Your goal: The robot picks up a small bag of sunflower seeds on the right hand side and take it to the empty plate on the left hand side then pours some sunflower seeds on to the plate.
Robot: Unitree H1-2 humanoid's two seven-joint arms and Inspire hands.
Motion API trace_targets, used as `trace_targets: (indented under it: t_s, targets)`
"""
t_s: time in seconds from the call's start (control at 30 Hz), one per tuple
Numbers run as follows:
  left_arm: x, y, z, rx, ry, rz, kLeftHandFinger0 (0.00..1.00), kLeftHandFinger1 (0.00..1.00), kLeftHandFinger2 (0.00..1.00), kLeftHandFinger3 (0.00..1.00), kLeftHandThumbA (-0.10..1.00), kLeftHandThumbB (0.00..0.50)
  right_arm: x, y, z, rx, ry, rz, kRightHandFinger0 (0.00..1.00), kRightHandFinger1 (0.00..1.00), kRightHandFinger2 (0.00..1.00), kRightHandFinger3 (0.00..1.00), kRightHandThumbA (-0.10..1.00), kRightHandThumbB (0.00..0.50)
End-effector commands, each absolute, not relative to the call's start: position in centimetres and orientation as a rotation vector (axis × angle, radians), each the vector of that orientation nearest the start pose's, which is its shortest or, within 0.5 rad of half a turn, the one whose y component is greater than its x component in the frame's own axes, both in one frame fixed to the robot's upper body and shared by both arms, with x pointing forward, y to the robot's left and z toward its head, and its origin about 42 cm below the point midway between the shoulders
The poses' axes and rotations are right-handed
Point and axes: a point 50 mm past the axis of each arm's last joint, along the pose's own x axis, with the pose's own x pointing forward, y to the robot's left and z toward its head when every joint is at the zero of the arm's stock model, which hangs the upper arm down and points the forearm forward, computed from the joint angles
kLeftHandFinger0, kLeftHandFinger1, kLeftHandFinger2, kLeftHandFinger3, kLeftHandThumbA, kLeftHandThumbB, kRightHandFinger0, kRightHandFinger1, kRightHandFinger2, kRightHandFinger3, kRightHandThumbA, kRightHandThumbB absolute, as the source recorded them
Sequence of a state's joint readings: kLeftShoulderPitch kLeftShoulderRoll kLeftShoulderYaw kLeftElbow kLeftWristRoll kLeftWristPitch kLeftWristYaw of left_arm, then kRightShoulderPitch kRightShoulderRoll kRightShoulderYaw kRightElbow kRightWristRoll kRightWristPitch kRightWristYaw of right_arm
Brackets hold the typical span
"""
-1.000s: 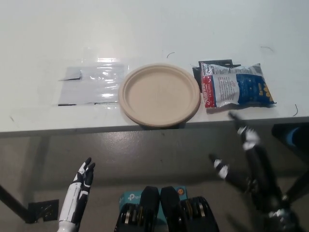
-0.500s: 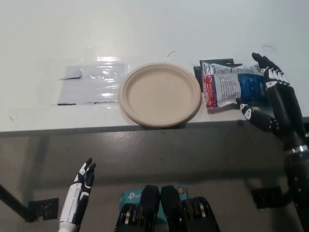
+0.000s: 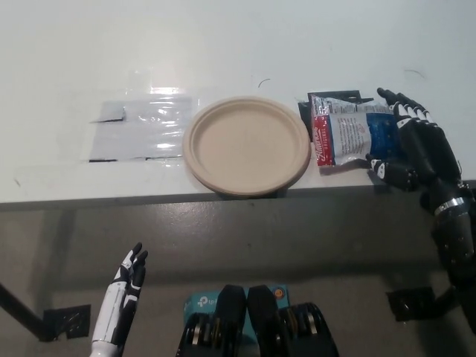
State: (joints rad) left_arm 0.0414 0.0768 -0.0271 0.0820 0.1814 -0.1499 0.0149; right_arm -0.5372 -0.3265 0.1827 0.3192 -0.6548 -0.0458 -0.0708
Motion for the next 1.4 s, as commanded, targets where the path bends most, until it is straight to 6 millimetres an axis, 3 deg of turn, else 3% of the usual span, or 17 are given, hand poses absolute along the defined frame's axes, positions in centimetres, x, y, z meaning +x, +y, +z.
trace_targets:
  t_s: [0.0,1.37]
  targets:
    - [27.3,23.0,8.3,0.258,-0.097,-0.018,1.0,1.0,1.0,1.0,1.0,0.063,45.6,-25.2,23.5,-1.074,-0.349,0.076,1.0,1.0,1.0,1.0,0.8,0.5]
    - [27.3,23.1,8.4,0.249,-0.107,-0.004,1.0,1.0,1.0,1.0,1.0,0.059,48.3,-24.7,23.4,-1.151,-0.3,0.066,1.0,1.0,1.0,1.0,0.91,0.5]
